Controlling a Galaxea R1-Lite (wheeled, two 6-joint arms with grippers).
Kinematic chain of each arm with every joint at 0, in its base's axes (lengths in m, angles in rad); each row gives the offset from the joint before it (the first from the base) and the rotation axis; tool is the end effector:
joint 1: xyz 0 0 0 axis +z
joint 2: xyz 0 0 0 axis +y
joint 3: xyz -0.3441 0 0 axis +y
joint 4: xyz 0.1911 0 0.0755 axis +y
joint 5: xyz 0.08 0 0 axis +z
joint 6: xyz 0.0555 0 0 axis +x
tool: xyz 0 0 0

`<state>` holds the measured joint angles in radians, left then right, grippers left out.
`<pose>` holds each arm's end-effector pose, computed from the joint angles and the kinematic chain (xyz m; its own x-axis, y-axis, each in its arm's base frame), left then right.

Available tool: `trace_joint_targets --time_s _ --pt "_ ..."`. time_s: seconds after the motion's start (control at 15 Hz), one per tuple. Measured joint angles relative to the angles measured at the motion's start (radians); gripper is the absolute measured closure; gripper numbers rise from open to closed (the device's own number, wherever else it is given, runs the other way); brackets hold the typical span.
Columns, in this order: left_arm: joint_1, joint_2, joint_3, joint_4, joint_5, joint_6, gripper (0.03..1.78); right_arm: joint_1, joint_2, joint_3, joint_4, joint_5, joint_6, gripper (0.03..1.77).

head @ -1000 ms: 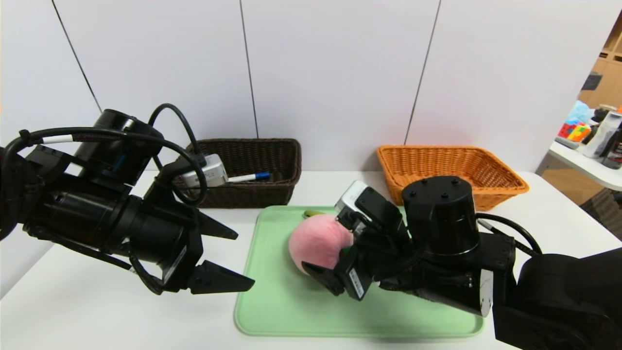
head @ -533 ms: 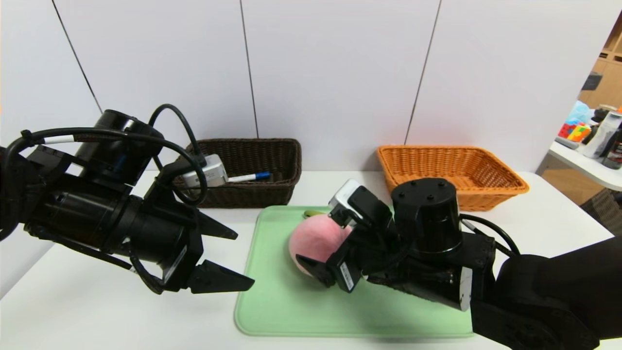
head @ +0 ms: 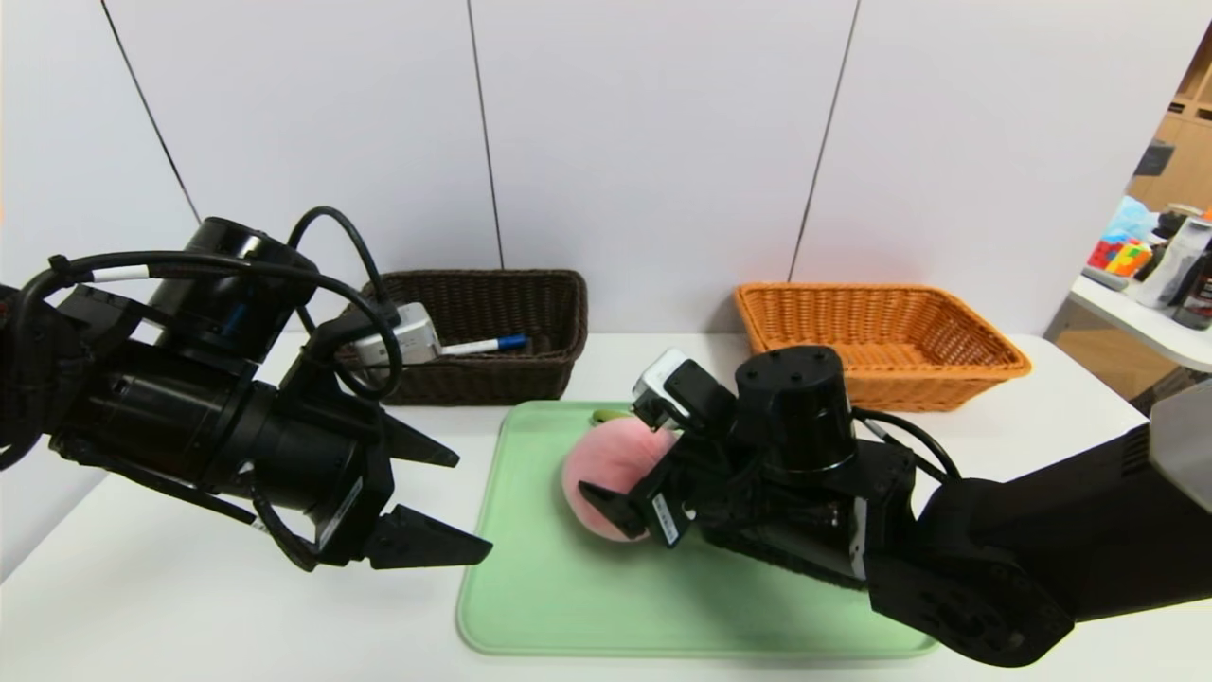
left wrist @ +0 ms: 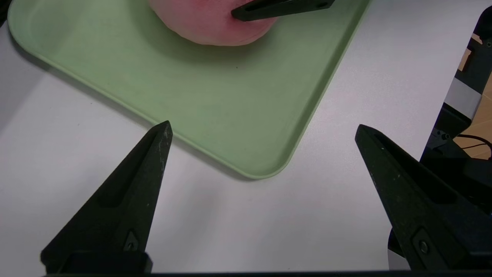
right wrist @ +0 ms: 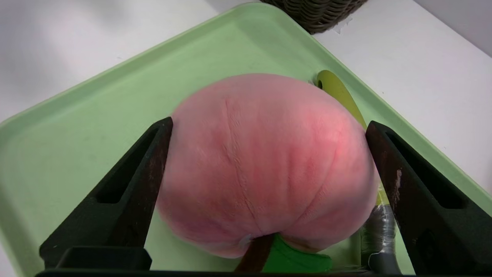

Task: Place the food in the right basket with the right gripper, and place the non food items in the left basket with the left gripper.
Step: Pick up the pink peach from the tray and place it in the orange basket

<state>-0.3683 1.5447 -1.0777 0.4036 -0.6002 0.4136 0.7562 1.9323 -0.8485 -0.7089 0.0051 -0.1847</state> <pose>0.2469 -0.1289 0.2292 0.2927 -0.7184 -0.6311 0.8697 0.4743 -0.1365 0.2937 0.2774 0.1387 0.6734 0.6422 -0.3662 -0.7268 0.6657 -0.1691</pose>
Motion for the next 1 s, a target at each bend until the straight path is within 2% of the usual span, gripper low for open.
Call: trace_joint_targets --time_s 0.67,1.0 --pt "0.000 0.012 -0.002 -0.001 0.000 0.001 0.12 -0.004 0.065 -0.003 -0.003 0.006 0.006 0.09" --pt "0.000 0.014 -0.004 -0.001 -0.001 0.000 0.12 -0.002 0.065 -0.003 -0.020 0.003 0.005 0.73"
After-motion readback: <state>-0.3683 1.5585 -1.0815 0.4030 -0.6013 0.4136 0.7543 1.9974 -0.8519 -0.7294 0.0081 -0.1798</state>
